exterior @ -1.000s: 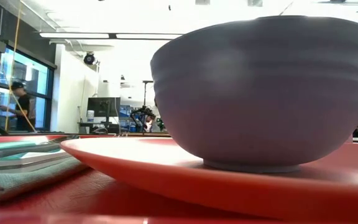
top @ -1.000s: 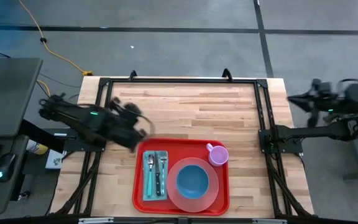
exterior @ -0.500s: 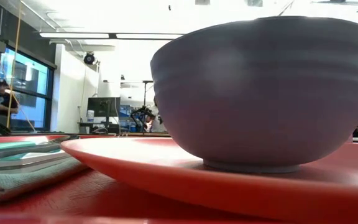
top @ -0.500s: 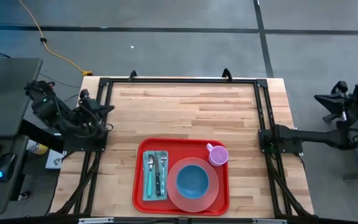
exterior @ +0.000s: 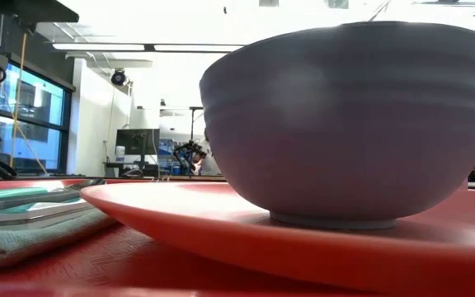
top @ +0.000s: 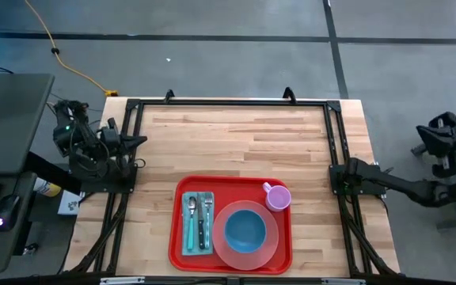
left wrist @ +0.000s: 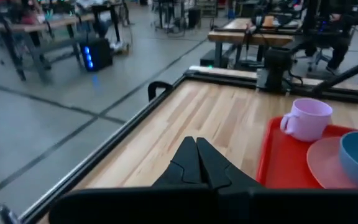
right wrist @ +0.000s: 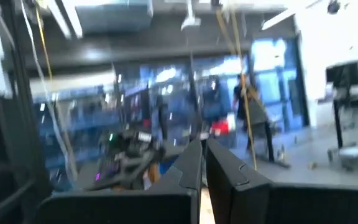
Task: Set up tray
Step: Return to Home Position
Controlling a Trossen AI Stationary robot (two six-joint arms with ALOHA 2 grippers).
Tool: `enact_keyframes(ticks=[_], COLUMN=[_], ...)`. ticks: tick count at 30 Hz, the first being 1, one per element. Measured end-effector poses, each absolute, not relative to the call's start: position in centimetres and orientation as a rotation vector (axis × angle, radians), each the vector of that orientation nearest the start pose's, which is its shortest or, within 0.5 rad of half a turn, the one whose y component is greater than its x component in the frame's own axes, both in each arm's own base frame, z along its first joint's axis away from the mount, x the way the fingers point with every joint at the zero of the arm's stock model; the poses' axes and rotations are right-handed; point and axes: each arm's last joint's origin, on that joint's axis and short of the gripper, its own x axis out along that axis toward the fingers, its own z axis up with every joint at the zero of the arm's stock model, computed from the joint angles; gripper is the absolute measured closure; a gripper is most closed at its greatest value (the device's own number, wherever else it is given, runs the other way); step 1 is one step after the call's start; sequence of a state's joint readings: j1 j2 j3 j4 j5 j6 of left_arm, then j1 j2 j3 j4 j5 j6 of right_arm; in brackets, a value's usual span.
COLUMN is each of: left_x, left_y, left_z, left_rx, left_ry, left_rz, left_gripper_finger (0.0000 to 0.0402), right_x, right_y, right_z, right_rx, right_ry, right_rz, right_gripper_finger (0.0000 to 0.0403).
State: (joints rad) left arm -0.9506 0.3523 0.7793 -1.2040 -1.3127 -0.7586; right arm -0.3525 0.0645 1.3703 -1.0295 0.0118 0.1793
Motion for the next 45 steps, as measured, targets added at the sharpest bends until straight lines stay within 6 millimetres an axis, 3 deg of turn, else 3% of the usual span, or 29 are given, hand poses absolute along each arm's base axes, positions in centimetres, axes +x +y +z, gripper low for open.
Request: enact_keyframes(ticks=[3,6,9,16,23,28,36,41,45], left_x=[3.9,4.1,4.4,5.0,5.3,5.9,7.7,9.6,10.4], left_y=[-0.8,-1.3,-2.2,-5.2,-6.7,-6.8,-6.1,-5.7,-4.5], left_z=[29.4,29.0,28.1,24.3,21.8,22.0,22.5,21.7,20.7], left_rx=[-0.007,-0.008,0.001,-0.061,-0.172,-0.093,-0.006,0.028,0.068], left_ry=[0.170,0.168,0.175,0.068,0.059,0.116,0.140,0.018,0.036], left_rz=[0.413,0.378,0.304,0.253,0.202,0.150,0.101,0.019,0.040], left_gripper_finger=[0.0394,0.0394,0.0394,0.0394,0.0394,0.0394,0.0394,0.0394,0.0394], right_x=[-12.8,-11.3,-9.7,-6.3,-5.3,-4.7,-1.7,0.9,2.0], right_y=[4.7,4.0,3.3,1.8,1.2,1.0,0.4,-0.1,-0.4], right_z=[38.3,37.2,37.6,36.1,36.4,36.3,34.1,32.6,31.7], right_rx=[0.160,0.191,0.139,0.127,0.127,0.127,0.191,0.208,0.206], right_ry=[-0.299,-0.142,-0.223,-0.187,-0.285,-0.289,-0.236,-0.282,-0.300], right_rz=[-0.345,-0.354,-0.248,-0.195,-0.221,-0.225,-0.209,-0.157,-0.154], right_gripper_finger=[0.0403,0.0403,0.0403,0.0403,0.0403,0.0403,0.0403,0.0403,0.0403])
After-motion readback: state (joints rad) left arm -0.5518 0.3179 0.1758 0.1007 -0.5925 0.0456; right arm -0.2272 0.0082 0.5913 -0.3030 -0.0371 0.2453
